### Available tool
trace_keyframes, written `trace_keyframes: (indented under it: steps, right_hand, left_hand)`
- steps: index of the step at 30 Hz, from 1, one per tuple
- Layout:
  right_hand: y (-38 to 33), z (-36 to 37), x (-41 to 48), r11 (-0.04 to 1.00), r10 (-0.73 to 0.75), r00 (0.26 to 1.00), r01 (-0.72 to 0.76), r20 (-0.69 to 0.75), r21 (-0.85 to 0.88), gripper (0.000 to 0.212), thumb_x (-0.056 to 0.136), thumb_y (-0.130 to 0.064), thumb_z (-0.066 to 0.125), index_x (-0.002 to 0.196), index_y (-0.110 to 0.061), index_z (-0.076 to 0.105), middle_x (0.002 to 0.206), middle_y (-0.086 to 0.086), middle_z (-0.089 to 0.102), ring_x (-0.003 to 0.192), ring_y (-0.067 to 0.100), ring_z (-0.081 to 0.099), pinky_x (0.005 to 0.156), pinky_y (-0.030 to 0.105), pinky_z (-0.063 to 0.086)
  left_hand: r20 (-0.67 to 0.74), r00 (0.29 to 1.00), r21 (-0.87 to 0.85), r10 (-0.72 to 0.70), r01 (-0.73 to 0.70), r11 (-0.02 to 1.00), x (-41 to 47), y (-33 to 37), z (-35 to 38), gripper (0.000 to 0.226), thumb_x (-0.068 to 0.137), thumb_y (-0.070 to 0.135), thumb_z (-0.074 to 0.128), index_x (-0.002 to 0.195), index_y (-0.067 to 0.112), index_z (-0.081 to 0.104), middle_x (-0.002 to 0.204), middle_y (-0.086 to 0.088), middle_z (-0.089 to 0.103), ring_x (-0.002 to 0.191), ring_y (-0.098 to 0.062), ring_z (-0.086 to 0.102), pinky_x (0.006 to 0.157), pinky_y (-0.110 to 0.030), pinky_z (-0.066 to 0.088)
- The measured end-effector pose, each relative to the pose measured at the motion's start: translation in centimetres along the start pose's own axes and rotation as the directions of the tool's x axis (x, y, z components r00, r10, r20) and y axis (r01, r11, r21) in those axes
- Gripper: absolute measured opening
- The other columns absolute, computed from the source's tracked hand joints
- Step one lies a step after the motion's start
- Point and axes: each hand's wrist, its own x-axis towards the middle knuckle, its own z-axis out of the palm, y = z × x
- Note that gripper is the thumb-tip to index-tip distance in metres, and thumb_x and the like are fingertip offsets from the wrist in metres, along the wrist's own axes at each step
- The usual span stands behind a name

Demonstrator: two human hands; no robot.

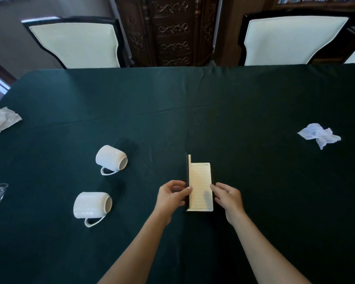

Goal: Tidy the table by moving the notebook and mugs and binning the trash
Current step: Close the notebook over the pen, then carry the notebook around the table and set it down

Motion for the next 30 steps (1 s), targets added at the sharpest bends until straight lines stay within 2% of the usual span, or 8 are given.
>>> trace_keyframes:
  steps: [4, 7, 10, 16, 19, 21, 26, 30]
  right_hand:
    - [0.0, -0.5, -0.4, 0.977, 0.061, 0.996, -0.073, 0.064, 0.2, 0.062, 0.085, -0.023, 0.083, 0.139, -0.005, 0.058, 0.117, 0.004, 0.07, 0.098, 0.015, 0.068, 0.079, 0.028, 0.056]
    - [0.1, -0.3, -0.8, 0.974, 0.063, 0.992, -0.086, 0.114, 0.21, 0.055, 0.087, -0.02, 0.082, 0.134, -0.002, 0.063, 0.115, 0.004, 0.076, 0.101, 0.019, 0.074, 0.077, 0.027, 0.059]
    - [0.2, 0.1, -1.0, 0.976, 0.056, 0.988, -0.084, 0.142, 0.2, 0.04, 0.087, -0.016, 0.082, 0.123, -0.002, 0.071, 0.085, 0.0, 0.082, 0.08, 0.014, 0.079, 0.06, 0.019, 0.059]
    - [1.0, 1.2, -0.9, 0.999, 0.002, 0.997, -0.005, 0.08, 0.039, 0.054, 0.084, -0.01, 0.083, 0.134, -0.007, 0.065, 0.121, 0.012, 0.076, 0.098, 0.02, 0.073, 0.094, 0.04, 0.06]
    - [0.6, 2.0, -1.6, 0.996, -0.026, 0.998, 0.02, 0.064, 0.088, 0.051, 0.084, -0.005, 0.082, 0.133, -0.006, 0.066, 0.115, 0.01, 0.077, 0.091, 0.017, 0.072, 0.088, 0.036, 0.06]
    - [0.3, 2.2, -2.1, 0.992, -0.05, 0.995, 0.039, 0.086, 0.122, 0.048, 0.084, -0.002, 0.081, 0.13, -0.004, 0.068, 0.103, 0.006, 0.078, 0.086, 0.015, 0.073, 0.081, 0.033, 0.062]
    - [-0.5, 1.1, -4.9, 0.975, -0.11, 0.982, 0.077, 0.151, 0.208, 0.046, 0.086, 0.003, 0.077, 0.131, 0.003, 0.066, 0.118, 0.019, 0.076, 0.103, 0.029, 0.075, 0.099, 0.05, 0.059]
    - [-1.0, -0.7, -7.7, 0.938, -0.179, 0.966, 0.111, 0.188, 0.327, 0.04, 0.088, 0.006, 0.073, 0.128, 0.005, 0.068, 0.114, 0.02, 0.077, 0.107, 0.032, 0.075, 0.102, 0.052, 0.056]
  left_hand:
    - [-0.065, 0.991, 0.258, 0.117, -0.097, 0.961, 0.1, -0.1, 3.5, 0.034, 0.074, 0.041, 0.089, 0.1, 0.026, 0.073, 0.102, 0.008, 0.07, 0.094, -0.015, 0.07, 0.078, -0.031, 0.061]
    - [-0.07, 0.977, 0.447, 0.199, -0.148, 0.882, 0.2, -0.8, 5.7, 0.04, 0.079, 0.043, 0.085, 0.111, 0.022, 0.072, 0.106, 0.003, 0.065, 0.096, -0.016, 0.065, 0.086, -0.03, 0.057]
    - [-0.07, 0.975, 0.502, 0.212, -0.149, 0.852, 0.1, -1.7, 6.9, 0.039, 0.09, 0.034, 0.077, 0.123, 0.016, 0.071, 0.117, -0.005, 0.06, 0.104, -0.019, 0.065, 0.091, -0.027, 0.052]
    - [-0.042, 0.98, 0.53, 0.196, -0.145, 0.836, -0.4, -2.5, 5.6, 0.038, 0.097, 0.022, 0.069, 0.134, 0.017, 0.068, 0.131, -0.005, 0.057, 0.105, -0.012, 0.057, 0.091, -0.022, 0.045]
    - [-0.083, 0.974, 0.548, 0.213, -0.134, 0.826, -1.3, -2.7, 4.2, 0.039, 0.095, 0.02, 0.07, 0.134, 0.016, 0.07, 0.124, -0.003, 0.062, 0.105, -0.013, 0.06, 0.09, -0.02, 0.043]
    - [-0.128, 0.97, 0.502, 0.206, -0.115, 0.857, -2.0, -2.7, 3.0, 0.035, 0.093, 0.017, 0.07, 0.128, 0.018, 0.073, 0.119, -0.002, 0.07, 0.098, -0.013, 0.064, 0.085, -0.021, 0.048]
    - [-0.041, 0.995, 0.184, 0.096, -0.087, 0.979, -4.6, -1.7, 0.4, 0.021, 0.096, 0.018, 0.071, 0.112, 0.031, 0.07, 0.124, -0.006, 0.072, 0.094, -0.016, 0.07, 0.074, -0.029, 0.055]
    - [0.134, 0.99, -0.034, 0.045, -0.041, 0.999, -6.6, 0.0, -0.7, 0.043, 0.097, 0.013, 0.07, 0.13, 0.036, 0.056, 0.12, -0.007, 0.077, 0.104, -0.024, 0.076, 0.075, -0.037, 0.062]
